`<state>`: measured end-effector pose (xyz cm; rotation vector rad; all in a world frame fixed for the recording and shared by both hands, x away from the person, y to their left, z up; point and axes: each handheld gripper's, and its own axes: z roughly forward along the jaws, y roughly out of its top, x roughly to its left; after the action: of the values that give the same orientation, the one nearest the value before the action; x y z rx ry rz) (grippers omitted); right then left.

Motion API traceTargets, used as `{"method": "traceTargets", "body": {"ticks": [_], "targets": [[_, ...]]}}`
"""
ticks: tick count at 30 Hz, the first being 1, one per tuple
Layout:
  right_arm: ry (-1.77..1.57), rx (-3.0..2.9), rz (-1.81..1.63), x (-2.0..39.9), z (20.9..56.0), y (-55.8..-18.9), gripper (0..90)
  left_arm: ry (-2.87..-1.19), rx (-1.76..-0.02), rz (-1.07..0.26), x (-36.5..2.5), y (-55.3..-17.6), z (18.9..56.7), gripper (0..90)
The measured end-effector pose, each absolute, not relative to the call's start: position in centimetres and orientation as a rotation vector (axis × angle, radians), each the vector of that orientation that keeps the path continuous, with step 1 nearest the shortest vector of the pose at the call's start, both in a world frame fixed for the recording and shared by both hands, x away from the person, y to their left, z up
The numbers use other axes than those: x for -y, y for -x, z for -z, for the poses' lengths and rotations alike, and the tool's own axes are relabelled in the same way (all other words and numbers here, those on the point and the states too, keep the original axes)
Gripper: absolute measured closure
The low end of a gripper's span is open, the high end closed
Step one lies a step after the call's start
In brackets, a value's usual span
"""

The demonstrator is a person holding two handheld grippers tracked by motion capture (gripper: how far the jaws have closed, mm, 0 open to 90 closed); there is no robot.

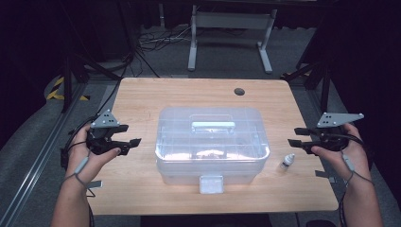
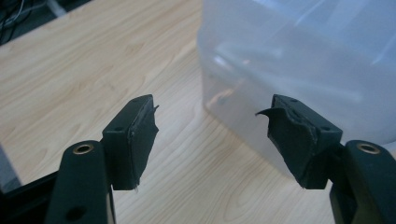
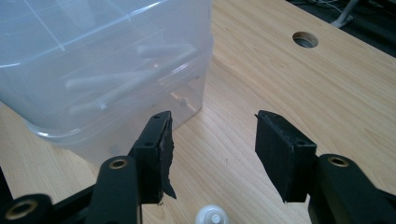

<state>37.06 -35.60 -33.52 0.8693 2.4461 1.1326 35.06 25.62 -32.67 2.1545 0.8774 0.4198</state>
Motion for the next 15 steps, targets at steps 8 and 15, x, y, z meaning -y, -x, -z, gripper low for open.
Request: {"method": "traceTargets", "body": {"ticks": [8, 15], "targets": [[-0.915, -2.433, -1.140, 36.1, 33.7, -36.8, 47.2, -2.156, -0.782, -0.383, -23.6, -34.8, 31.0, 30.1], [-0.936, -2.418, -1.150, 36.3, 33.7, -36.3, 46.5, -2.160, -0.688, -0.372, -20.7, -35.9, 29.1, 29.1]]}}
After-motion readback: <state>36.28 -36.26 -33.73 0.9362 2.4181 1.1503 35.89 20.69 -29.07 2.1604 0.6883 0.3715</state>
